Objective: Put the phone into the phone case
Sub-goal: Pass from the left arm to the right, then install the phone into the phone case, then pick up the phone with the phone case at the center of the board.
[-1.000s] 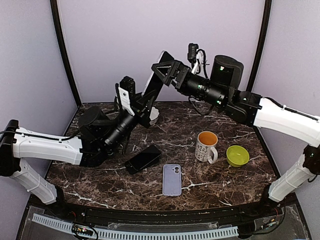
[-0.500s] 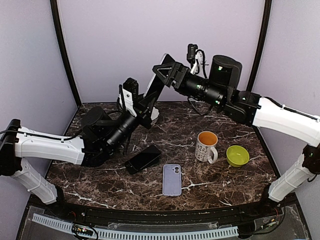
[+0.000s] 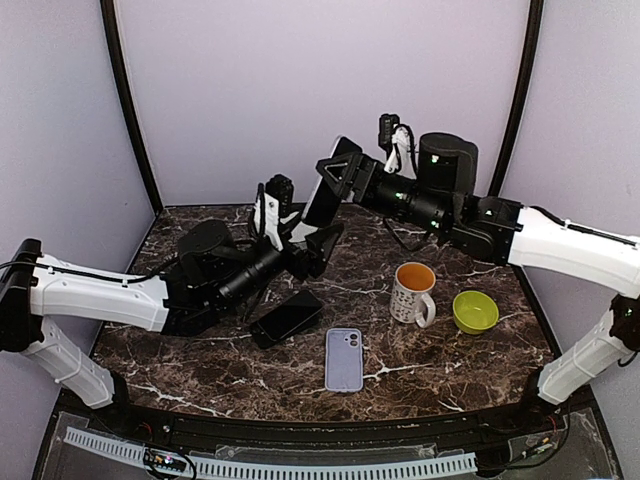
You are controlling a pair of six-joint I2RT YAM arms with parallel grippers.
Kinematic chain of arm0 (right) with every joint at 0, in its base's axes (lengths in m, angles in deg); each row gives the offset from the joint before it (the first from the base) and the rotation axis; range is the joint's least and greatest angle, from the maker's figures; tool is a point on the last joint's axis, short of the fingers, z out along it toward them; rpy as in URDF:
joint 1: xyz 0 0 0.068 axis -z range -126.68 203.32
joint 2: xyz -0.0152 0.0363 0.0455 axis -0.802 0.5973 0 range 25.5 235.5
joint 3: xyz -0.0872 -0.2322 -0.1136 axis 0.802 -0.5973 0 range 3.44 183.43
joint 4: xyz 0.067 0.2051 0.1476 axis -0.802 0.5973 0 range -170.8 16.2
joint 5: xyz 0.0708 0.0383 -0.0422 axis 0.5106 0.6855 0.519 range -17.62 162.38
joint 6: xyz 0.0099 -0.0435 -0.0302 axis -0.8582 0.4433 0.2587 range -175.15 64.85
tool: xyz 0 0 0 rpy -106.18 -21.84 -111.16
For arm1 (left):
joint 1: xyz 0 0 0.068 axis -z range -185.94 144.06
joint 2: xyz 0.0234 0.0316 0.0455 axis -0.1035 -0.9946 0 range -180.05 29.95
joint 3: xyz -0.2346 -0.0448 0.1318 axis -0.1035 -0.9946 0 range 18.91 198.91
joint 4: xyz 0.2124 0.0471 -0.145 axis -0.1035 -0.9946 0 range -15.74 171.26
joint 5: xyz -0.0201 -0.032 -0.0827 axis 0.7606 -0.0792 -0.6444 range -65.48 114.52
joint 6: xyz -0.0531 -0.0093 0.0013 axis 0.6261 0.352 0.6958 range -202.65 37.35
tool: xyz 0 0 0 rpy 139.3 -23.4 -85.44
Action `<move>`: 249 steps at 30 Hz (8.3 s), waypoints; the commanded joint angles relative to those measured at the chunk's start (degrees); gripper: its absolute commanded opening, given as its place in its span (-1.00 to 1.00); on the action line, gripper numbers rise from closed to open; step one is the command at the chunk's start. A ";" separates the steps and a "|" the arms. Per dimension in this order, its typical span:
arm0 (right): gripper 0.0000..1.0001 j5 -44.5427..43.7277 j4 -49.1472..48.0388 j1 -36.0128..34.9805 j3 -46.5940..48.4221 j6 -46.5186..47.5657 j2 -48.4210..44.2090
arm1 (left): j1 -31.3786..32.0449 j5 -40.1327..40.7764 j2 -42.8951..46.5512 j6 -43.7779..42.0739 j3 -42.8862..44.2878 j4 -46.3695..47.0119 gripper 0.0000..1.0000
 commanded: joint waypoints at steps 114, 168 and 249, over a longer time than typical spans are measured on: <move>0.36 -27.14 46.34 -21.86 -2.23 -29.47 32.08 | -22.47 -6.57 15.65 14.58 3.43 -73.31 0.97; 0.68 -15.08 45.33 -22.44 -2.50 -10.61 19.94 | -23.12 -8.79 15.63 13.65 3.27 -72.94 0.97; 0.88 -9.86 53.59 -19.23 1.75 -27.87 31.32 | -23.43 -9.53 14.61 13.68 3.35 -73.00 0.95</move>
